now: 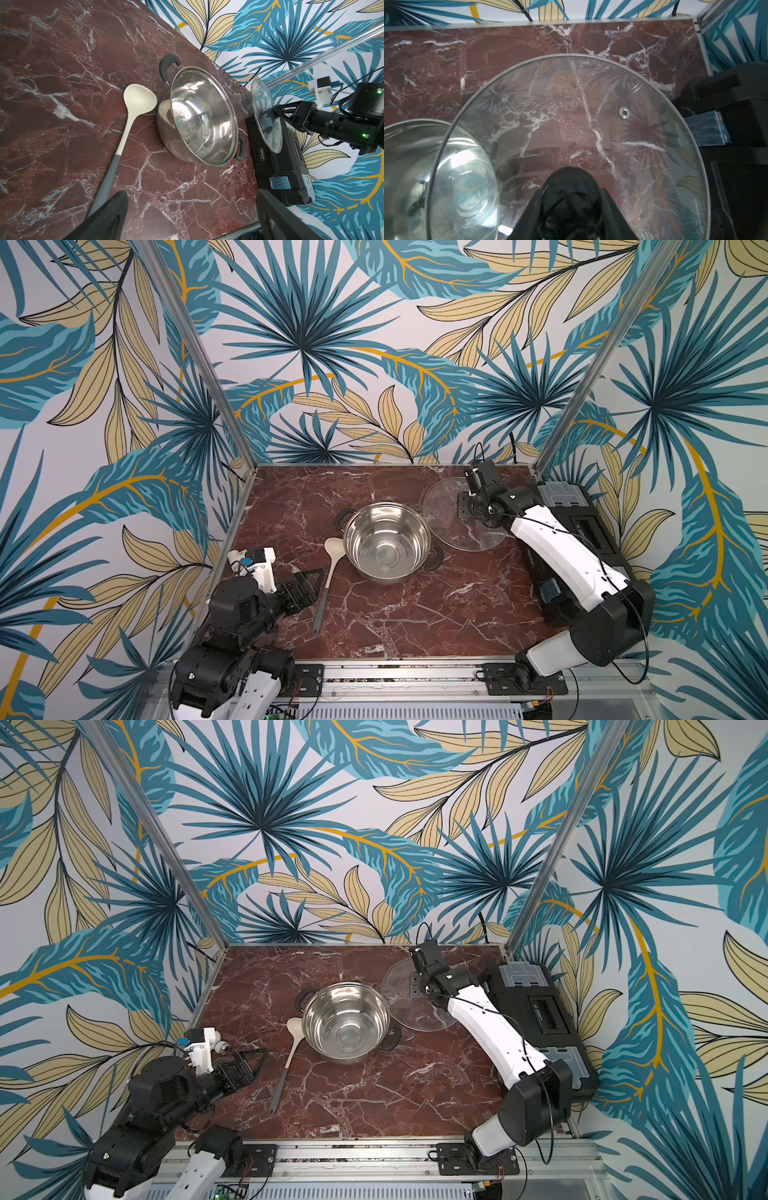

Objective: Stir the soup with a spoon
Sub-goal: Place the lid at the center of the board.

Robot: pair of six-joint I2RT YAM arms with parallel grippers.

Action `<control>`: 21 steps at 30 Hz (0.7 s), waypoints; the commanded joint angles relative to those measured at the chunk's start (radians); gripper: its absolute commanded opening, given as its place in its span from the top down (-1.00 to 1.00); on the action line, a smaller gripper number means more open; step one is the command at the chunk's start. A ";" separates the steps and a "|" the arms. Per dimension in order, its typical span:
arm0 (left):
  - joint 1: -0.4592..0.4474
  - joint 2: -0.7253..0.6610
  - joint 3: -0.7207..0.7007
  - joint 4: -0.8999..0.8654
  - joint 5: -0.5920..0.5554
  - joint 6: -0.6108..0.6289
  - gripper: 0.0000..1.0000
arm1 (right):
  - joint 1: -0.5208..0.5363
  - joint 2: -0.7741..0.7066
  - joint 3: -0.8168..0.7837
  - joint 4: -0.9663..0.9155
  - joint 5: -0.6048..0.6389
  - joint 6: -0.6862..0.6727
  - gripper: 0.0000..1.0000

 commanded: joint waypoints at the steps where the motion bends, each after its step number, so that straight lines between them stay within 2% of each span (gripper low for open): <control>1: -0.001 -0.001 -0.032 -0.002 -0.008 0.032 -1.00 | -0.054 0.050 -0.015 0.095 -0.079 0.002 0.53; 11: -0.002 0.004 -0.141 0.052 -0.018 0.030 -1.00 | -0.138 0.253 -0.014 0.178 -0.124 0.028 0.53; 16: -0.001 0.035 -0.205 0.100 -0.029 0.012 -1.00 | -0.141 0.343 -0.021 0.219 -0.133 0.053 0.53; 21: -0.003 0.069 -0.276 0.167 -0.068 -0.004 -0.99 | -0.141 0.373 -0.088 0.282 -0.135 0.084 0.48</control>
